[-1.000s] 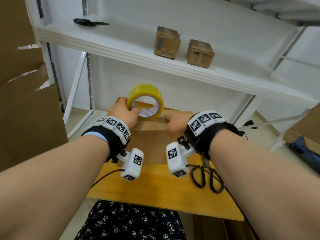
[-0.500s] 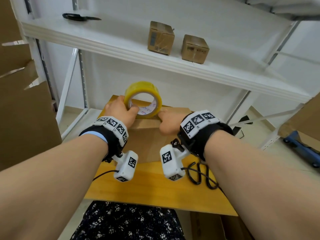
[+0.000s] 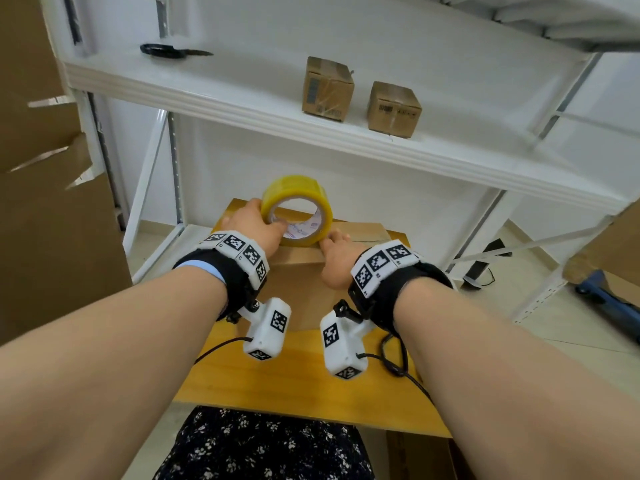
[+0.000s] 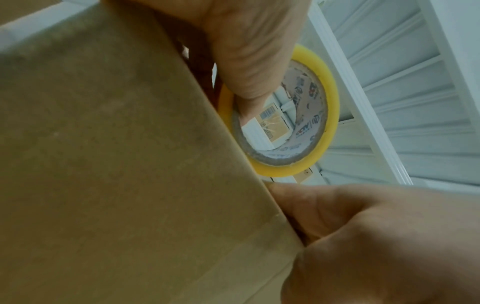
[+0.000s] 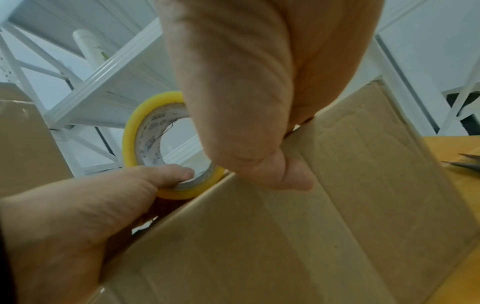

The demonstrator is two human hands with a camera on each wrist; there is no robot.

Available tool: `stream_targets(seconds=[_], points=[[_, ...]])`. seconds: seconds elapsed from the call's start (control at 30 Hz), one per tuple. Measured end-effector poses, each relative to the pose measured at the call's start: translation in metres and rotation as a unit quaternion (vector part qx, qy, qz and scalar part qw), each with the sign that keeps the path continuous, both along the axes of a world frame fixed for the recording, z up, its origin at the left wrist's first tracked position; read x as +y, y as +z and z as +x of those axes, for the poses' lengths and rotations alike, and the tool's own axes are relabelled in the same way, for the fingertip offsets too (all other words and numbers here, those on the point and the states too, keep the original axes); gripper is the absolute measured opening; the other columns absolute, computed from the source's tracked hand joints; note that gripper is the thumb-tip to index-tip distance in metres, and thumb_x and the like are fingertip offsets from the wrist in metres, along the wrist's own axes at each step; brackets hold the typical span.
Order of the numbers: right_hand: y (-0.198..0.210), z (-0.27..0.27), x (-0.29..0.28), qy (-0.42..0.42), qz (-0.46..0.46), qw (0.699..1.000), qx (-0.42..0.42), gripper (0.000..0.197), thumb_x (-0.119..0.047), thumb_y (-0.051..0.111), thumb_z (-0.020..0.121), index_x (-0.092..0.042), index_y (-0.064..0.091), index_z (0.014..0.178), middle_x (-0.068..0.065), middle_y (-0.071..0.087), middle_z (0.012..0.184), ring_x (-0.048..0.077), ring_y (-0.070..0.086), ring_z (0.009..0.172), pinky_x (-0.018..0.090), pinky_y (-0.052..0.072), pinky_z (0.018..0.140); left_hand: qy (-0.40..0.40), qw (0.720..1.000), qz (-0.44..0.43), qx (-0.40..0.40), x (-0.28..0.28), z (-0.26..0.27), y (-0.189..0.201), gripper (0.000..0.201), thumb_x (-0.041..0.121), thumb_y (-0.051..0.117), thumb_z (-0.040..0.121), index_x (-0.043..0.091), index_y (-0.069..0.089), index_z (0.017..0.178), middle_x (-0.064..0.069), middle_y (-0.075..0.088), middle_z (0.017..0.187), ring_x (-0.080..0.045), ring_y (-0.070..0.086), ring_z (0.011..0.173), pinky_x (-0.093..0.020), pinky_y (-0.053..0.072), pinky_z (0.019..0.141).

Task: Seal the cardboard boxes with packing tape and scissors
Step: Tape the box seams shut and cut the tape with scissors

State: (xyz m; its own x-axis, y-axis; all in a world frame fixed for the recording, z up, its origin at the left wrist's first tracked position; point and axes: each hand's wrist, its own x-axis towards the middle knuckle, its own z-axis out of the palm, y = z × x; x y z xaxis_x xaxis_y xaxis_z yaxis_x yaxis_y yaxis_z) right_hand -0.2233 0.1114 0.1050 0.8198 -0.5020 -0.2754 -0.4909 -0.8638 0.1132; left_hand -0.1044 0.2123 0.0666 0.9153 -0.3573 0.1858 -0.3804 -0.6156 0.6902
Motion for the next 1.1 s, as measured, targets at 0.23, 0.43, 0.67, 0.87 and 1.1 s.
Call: stream_targets(seconds=[0.23, 0.43, 0.67, 0.87, 1.1], points=[[0.004, -0.006, 0.003, 0.009, 0.020, 0.999, -0.025, 0.073, -0.007, 0.050, 0.091, -0.018, 0.016, 0.155, 0.010, 0.018, 0.160, 0.029, 0.021, 0.148, 0.042, 0.029, 0.114, 0.064, 0.993, -0.100, -0.007, 0.016, -0.006, -0.006, 0.024, 0.036, 0.052, 0.088, 0.014, 0.052, 0.100, -0.012, 0.055, 0.099, -0.032, 0.057, 0.085, -0.042, 0.050, 0.076], [0.027, -0.015, -0.010, -0.043, 0.092, 0.994, -0.051, 0.058, -0.012, 0.051, 0.096, -0.013, 0.029, 0.150, 0.012, 0.053, 0.130, 0.028, 0.054, 0.106, 0.034, 0.044, 0.081, 0.078, 0.979, -0.186, 0.022, 0.012, -0.016, -0.012, 0.020, 0.028, 0.052, 0.092, 0.012, 0.050, 0.103, -0.002, 0.051, 0.072, -0.023, 0.052, 0.065, -0.033, 0.041, 0.062], [0.007, -0.003, 0.010, -0.040, 0.009, 0.999, -0.018, 0.070, -0.017, 0.051, 0.093, -0.010, 0.018, 0.154, 0.015, 0.020, 0.158, 0.033, 0.024, 0.145, 0.045, 0.031, 0.112, 0.069, 0.982, -0.174, 0.023, 0.011, -0.013, -0.015, 0.017, 0.032, 0.051, 0.092, 0.016, 0.050, 0.090, -0.007, 0.056, 0.080, -0.025, 0.053, 0.070, -0.031, 0.038, 0.062], [0.002, 0.010, 0.021, -0.002, -0.012, 1.000, -0.008, 0.066, -0.019, 0.049, 0.096, -0.003, 0.020, 0.153, 0.016, 0.020, 0.157, 0.032, 0.020, 0.147, 0.043, 0.026, 0.116, 0.049, 0.993, -0.109, 0.008, 0.009, -0.012, -0.014, 0.025, 0.039, 0.053, 0.090, 0.014, 0.054, 0.094, -0.011, 0.052, 0.103, -0.034, 0.052, 0.103, -0.038, 0.040, 0.082], [-0.003, 0.006, 0.018, -0.001, -0.002, 1.000, -0.013, 0.073, -0.014, 0.050, 0.095, -0.005, 0.012, 0.156, 0.013, 0.011, 0.162, 0.030, 0.009, 0.152, 0.047, 0.022, 0.121, 0.045, 0.997, -0.053, 0.017, 0.008, -0.010, -0.009, 0.035, 0.044, 0.053, 0.088, 0.011, 0.061, 0.099, -0.017, 0.053, 0.118, -0.037, 0.050, 0.111, -0.046, 0.043, 0.097]])
